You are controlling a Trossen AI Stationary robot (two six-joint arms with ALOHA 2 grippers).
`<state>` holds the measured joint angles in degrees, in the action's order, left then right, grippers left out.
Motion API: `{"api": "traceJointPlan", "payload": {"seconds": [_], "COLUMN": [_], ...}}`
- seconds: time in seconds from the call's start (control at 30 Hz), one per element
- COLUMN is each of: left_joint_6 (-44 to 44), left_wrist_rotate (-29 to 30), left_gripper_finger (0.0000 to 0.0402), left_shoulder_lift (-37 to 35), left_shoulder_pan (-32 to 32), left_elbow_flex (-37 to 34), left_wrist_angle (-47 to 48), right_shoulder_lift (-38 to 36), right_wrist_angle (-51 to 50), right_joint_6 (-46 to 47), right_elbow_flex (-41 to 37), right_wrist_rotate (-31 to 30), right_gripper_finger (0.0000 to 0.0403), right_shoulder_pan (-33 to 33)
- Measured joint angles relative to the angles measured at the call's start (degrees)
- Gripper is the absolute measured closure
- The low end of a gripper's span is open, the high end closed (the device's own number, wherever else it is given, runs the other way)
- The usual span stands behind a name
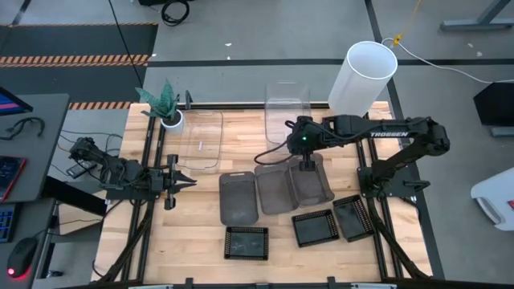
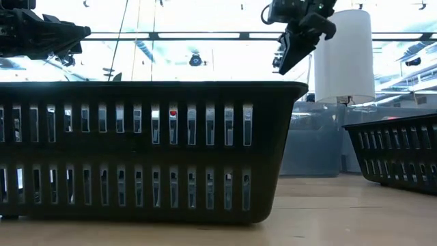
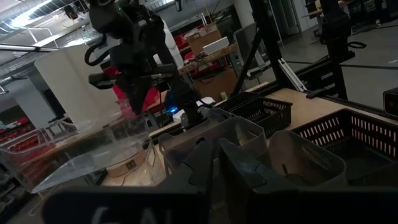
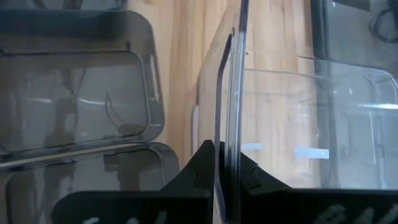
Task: Stack baskets by color
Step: Stack the middle transparent bin on top of the right transparent bin
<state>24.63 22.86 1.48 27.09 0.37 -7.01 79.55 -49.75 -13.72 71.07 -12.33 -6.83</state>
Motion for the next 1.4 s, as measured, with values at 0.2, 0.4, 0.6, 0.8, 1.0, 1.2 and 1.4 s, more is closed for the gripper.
{"api": "traceJointPlan", "payload": {"seconds": [0.2, 0.4, 0.6, 0.8, 1.0, 1.2, 1.4], "left_joint_6": [0.0, 0.01, -0.01, -0.01, 0.0, -0.01, 0.0], "left_wrist_rotate": [-0.01, 0.01, 0.01, 0.01, 0.01, 0.01, 0.01], "left_gripper_finger": [0.0376, 0.0371, 0.0369, 0.0376, 0.0371, 0.0368, 0.0375], "left_shoulder_lift": [0.02, 0.02, 0.0, 0.01, 0.0, 0.0, 0.01], "left_shoulder_pan": [-0.02, 0.0, -0.01, -0.01, 0.0, -0.01, -0.01], "left_elbow_flex": [0.0, 0.01, 0.01, 0.0, 0.0, 0.01, 0.01], "left_wrist_angle": [0.02, 0.0, 0.0, 0.0, 0.0, 0.0, 0.01], "right_shoulder_lift": [0.04, 0.05, 0.07, 0.07, 0.07, 0.09, 0.09], "right_wrist_angle": [-0.01, -0.04, 0.11, 0.36, 0.39, 1.16, 2.39], "right_joint_6": [0.0, -0.31, -0.42, -0.42, -0.42, -0.42, -0.39], "right_elbow_flex": [0.0, 0.0, 0.0, 0.0, 0.0, 0.0, 0.0], "right_wrist_rotate": [-0.13, 0.36, 0.45, 0.46, 0.56, 0.56, 2.21], "right_gripper_finger": [0.0391, 0.039, 0.0385, 0.0372, 0.0366, 0.0366, 0.0366], "right_shoulder_pan": [-1.14, -2.23, -3.33, -3.89, -3.89, -3.89, -3.87]}}
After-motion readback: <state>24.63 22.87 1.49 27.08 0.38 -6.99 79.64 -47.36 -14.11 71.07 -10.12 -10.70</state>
